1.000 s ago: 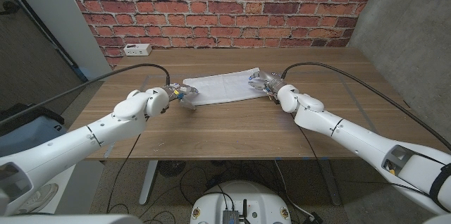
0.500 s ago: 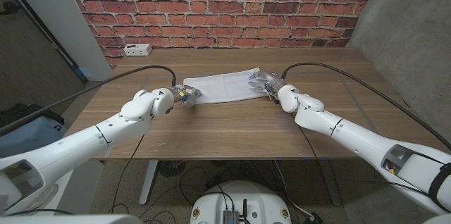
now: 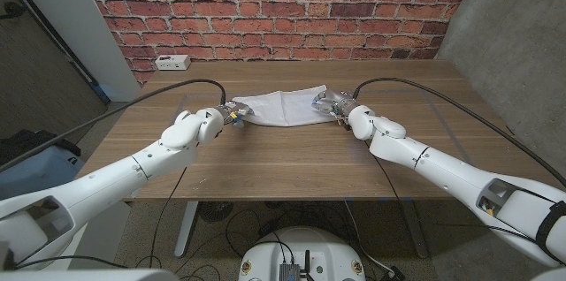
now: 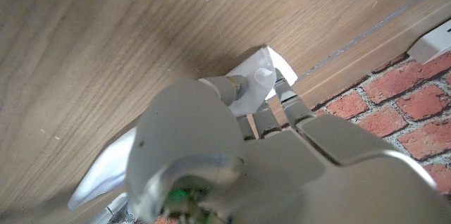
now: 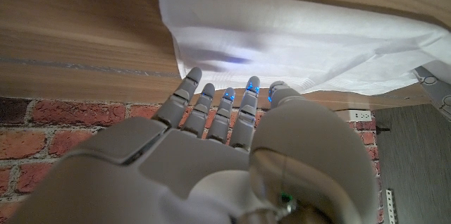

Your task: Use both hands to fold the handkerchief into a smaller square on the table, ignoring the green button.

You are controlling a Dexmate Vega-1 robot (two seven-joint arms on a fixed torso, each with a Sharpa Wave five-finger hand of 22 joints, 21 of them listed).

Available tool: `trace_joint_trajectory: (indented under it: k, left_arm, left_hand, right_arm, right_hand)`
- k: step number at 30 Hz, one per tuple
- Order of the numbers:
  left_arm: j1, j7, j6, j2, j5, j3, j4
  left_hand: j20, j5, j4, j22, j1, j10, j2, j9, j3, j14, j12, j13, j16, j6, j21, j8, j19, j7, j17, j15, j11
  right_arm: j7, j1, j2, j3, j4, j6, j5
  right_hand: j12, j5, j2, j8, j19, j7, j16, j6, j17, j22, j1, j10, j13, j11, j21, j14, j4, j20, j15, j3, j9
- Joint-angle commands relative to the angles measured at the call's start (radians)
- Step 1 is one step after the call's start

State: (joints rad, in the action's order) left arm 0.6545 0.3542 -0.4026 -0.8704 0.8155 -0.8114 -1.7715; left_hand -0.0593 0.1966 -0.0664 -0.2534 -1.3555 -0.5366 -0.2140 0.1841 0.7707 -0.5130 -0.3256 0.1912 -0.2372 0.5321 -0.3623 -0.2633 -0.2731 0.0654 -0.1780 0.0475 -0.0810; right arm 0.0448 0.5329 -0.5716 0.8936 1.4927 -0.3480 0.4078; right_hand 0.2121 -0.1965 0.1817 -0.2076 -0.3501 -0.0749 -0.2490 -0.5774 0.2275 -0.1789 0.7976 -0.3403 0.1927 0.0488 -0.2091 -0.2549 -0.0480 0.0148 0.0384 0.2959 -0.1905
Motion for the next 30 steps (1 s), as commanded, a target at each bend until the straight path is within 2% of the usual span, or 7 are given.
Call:
trace_joint_trajectory:
  k: [1, 7, 10, 12, 15, 17, 30]
  left_arm:
    - [0.010, -0.168, 0.047, 0.007, 0.109, -0.018, 0.045]
    - [0.000, -0.254, 0.101, 0.002, 0.170, -0.019, 0.066]
    - [-0.009, -0.302, 0.142, 0.002, 0.191, -0.019, 0.084]
    - [-0.018, -0.323, 0.167, 0.004, 0.204, -0.021, 0.097]
    - [-0.033, -0.347, 0.204, 0.009, 0.220, -0.024, 0.118]
    - [-0.043, -0.357, 0.224, 0.012, 0.229, -0.026, 0.127]
    - [-0.103, -0.384, 0.298, 0.002, 0.410, -0.058, 0.128]
  left_hand:
    - [0.040, -0.010, 0.022, -0.009, 0.000, -0.099, 0.005, 0.013, 0.024, -0.084, -0.019, 0.017, -0.009, 0.089, -0.040, -0.020, -0.038, 0.000, 0.001, 0.110, -0.043]
    - [0.048, -0.015, 0.032, -0.012, 0.010, -0.160, 0.007, 0.015, 0.037, -0.154, -0.034, 0.022, -0.012, 0.152, -0.067, -0.029, -0.054, -0.004, 0.003, 0.126, -0.047]
    - [0.071, -0.018, 0.034, -0.014, 0.013, -0.192, 0.006, 0.017, 0.041, -0.219, -0.042, 0.028, -0.025, 0.186, -0.095, -0.033, -0.087, -0.009, -0.001, 0.130, -0.053]
    - [0.092, -0.019, 0.035, -0.018, 0.014, -0.214, 0.004, 0.019, 0.043, -0.266, -0.049, 0.036, -0.036, 0.203, -0.122, -0.032, -0.119, -0.017, -0.004, 0.145, -0.050]
    - [0.108, -0.021, 0.034, -0.023, 0.012, -0.237, 0.003, 0.020, 0.042, -0.315, -0.056, 0.043, -0.049, 0.235, -0.142, -0.038, -0.130, -0.019, -0.009, 0.152, -0.047]
    - [0.122, -0.023, 0.035, -0.028, 0.012, -0.263, 0.003, 0.022, 0.037, -0.364, -0.065, 0.052, -0.065, 0.255, -0.162, -0.040, -0.135, -0.028, -0.015, 0.169, -0.041]
    - [0.130, -0.025, 0.035, -0.033, 0.011, -0.267, 0.003, 0.024, 0.031, -0.371, -0.065, 0.064, -0.062, 0.278, -0.177, -0.042, -0.118, -0.022, -0.018, 0.175, -0.038]
  right_arm:
    - [-0.039, -0.030, 0.011, 0.037, -0.033, -0.004, 0.030]
    - [-0.053, -0.038, 0.017, 0.049, -0.048, -0.002, 0.037]
    - [-0.056, -0.038, 0.020, 0.049, -0.053, 0.000, 0.034]
    - [-0.054, -0.038, 0.021, 0.049, -0.056, 0.001, 0.033]
    - [-0.052, -0.035, 0.021, 0.046, -0.057, 0.002, 0.029]
    - [-0.054, -0.035, 0.018, 0.045, -0.056, 0.003, 0.028]
    - [-0.066, -0.038, 0.012, 0.053, -0.055, 0.008, 0.037]
  right_hand:
    - [0.011, -0.009, -0.001, -0.008, -0.010, 0.005, -0.010, -0.021, 0.000, -0.004, -0.005, -0.024, 0.005, 0.001, -0.007, -0.021, 0.005, 0.001, 0.079, 0.008, -0.001]
    - [0.015, -0.009, -0.001, -0.006, -0.017, 0.006, -0.014, -0.027, -0.002, -0.005, -0.005, -0.038, 0.004, -0.002, -0.010, -0.038, 0.009, 0.002, 0.081, 0.013, -0.001]
    - [0.016, -0.009, -0.001, -0.005, -0.018, 0.008, -0.015, -0.028, -0.003, -0.005, -0.006, -0.042, 0.004, -0.006, -0.010, -0.043, 0.009, 0.002, 0.075, 0.015, -0.001]
    - [0.015, -0.009, 0.000, -0.005, -0.018, 0.010, -0.014, -0.030, -0.004, -0.005, -0.006, -0.043, 0.004, -0.006, -0.010, -0.044, 0.009, 0.003, 0.074, 0.016, -0.001]
    - [0.015, -0.009, 0.000, -0.004, -0.019, 0.011, -0.014, -0.030, -0.004, -0.005, -0.006, -0.042, 0.004, -0.006, -0.010, -0.044, 0.010, 0.004, 0.073, 0.018, 0.000]
    - [0.014, -0.009, 0.000, -0.003, -0.019, 0.011, -0.014, -0.031, -0.004, -0.005, -0.007, -0.043, 0.004, -0.006, -0.010, -0.044, 0.010, 0.004, 0.072, 0.018, 0.000]
    - [0.013, -0.008, 0.000, -0.003, -0.019, 0.012, -0.013, -0.039, -0.004, -0.004, -0.010, -0.044, 0.004, -0.008, -0.010, -0.044, 0.013, 0.003, 0.072, 0.020, 0.000]
